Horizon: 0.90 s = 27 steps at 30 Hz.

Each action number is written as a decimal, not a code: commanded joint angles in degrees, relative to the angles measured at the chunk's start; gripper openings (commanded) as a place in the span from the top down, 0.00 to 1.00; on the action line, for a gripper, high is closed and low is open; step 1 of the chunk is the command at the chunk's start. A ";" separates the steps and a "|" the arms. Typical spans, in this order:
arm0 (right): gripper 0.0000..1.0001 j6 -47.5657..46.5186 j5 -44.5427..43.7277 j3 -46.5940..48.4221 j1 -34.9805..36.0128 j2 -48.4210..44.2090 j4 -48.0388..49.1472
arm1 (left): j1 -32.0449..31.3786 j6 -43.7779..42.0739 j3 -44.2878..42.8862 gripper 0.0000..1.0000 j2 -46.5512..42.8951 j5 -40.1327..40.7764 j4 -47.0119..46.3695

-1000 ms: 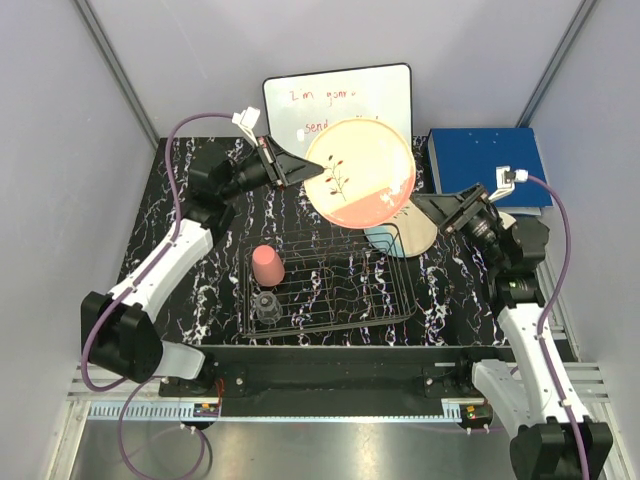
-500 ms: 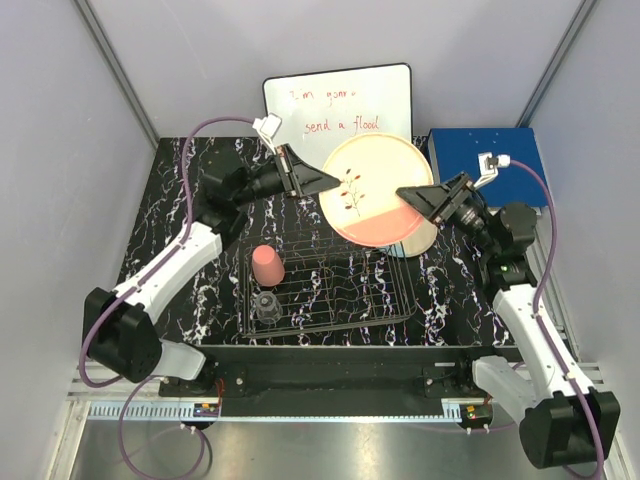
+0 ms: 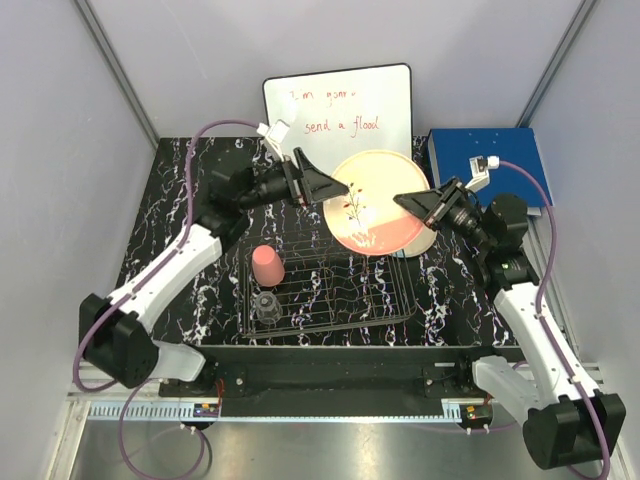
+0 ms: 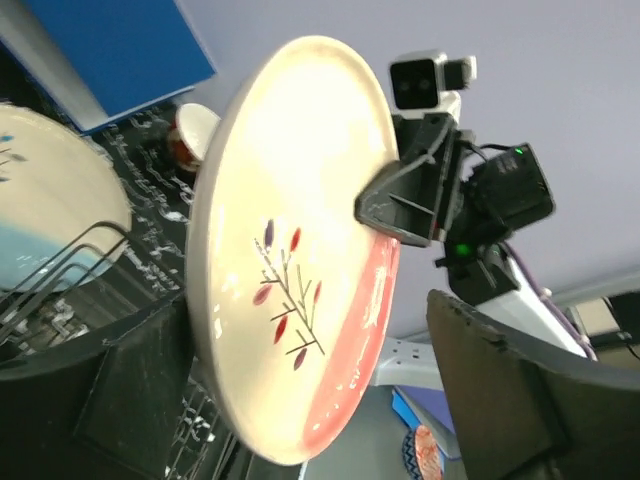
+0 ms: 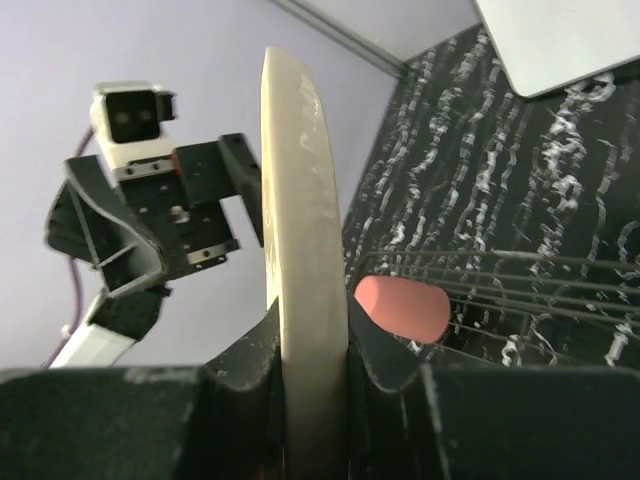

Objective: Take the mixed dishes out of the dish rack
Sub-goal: Pick up the plate from the dish rack, then place the plate on the plate.

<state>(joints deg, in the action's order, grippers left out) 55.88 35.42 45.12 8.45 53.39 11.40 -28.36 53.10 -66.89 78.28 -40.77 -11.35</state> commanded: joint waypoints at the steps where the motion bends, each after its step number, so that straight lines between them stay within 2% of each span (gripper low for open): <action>1: 1.00 -7.00 -13.60 6.90 -0.10 -3.37 -13.04 | 3.13 -8.44 -3.61 0.01 -10.57 11.66 7.38; 6: 1.00 -8.33 -27.46 11.90 -2.91 -0.83 -23.68 | 4.80 -11.17 3.51 0.01 -21.04 24.66 7.93; 12: 1.00 -11.40 -41.81 16.39 -5.02 4.88 -27.74 | 4.98 -15.04 7.47 0.01 -27.73 29.34 10.64; 18: 1.00 -15.53 -46.93 19.55 -5.28 13.75 -27.04 | 4.98 -17.33 11.34 0.01 -32.04 29.79 10.39; 27: 1.00 -17.56 -46.15 19.21 -5.63 23.51 -19.49 | 4.98 -19.09 13.89 0.01 -35.21 30.49 11.18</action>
<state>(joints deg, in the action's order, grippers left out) 38.81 -9.63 60.42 3.05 76.29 -20.14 -23.35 35.92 -53.93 45.32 -11.81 2.07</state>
